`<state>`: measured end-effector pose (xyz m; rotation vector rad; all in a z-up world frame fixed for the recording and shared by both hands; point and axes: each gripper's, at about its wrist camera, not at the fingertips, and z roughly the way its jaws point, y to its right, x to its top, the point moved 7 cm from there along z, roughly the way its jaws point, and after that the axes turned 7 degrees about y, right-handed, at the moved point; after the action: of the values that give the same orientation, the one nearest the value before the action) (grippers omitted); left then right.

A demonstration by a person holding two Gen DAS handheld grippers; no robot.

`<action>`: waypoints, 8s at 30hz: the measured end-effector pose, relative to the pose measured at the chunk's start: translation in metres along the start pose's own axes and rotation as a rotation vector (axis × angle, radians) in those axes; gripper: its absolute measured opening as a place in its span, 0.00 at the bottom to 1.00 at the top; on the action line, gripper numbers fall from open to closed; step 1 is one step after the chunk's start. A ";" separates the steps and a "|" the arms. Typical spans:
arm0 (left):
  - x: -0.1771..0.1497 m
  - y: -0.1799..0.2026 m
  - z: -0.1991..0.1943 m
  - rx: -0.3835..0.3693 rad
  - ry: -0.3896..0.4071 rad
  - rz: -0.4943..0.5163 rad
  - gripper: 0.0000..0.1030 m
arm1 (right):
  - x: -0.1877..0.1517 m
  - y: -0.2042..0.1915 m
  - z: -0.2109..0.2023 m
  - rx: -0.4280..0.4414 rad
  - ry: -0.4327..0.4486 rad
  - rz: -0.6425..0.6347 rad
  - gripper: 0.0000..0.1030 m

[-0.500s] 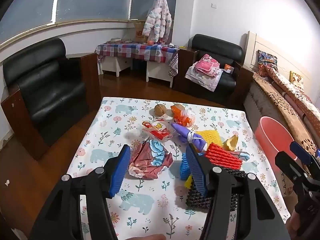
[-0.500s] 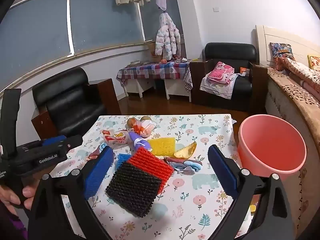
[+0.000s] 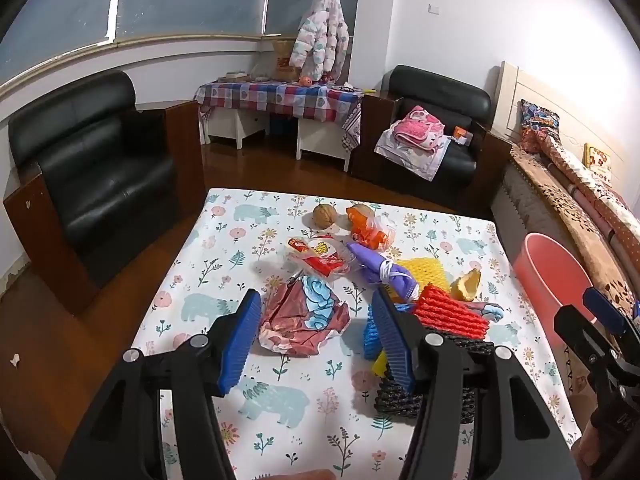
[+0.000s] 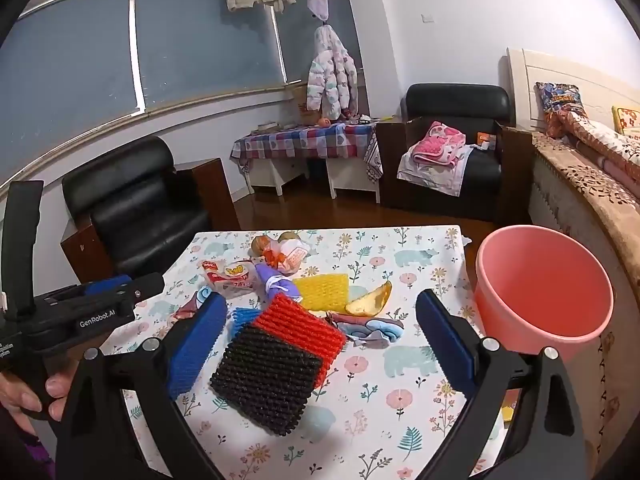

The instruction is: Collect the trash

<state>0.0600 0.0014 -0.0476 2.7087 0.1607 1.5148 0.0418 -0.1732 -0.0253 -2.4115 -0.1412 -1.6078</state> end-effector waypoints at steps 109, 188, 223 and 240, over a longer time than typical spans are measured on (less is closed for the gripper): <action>-0.071 0.035 0.020 -0.396 -0.241 0.024 0.56 | -0.025 0.048 0.006 -0.103 -0.029 0.069 0.93; 0.031 0.084 0.010 -0.466 -0.094 0.021 0.03 | -0.005 0.125 0.005 -0.102 -0.100 0.287 0.08; 0.002 0.315 0.088 -0.594 -0.172 0.286 0.34 | -0.026 0.261 -0.013 -0.436 -0.102 0.307 0.10; 0.015 0.291 0.080 -0.592 -0.158 0.224 0.40 | -0.023 0.253 -0.013 -0.423 -0.095 0.321 0.31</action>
<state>0.1575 -0.2844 -0.0538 2.3898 -0.5249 1.1365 0.0746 -0.4195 -0.0786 -2.6356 0.5981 -1.4899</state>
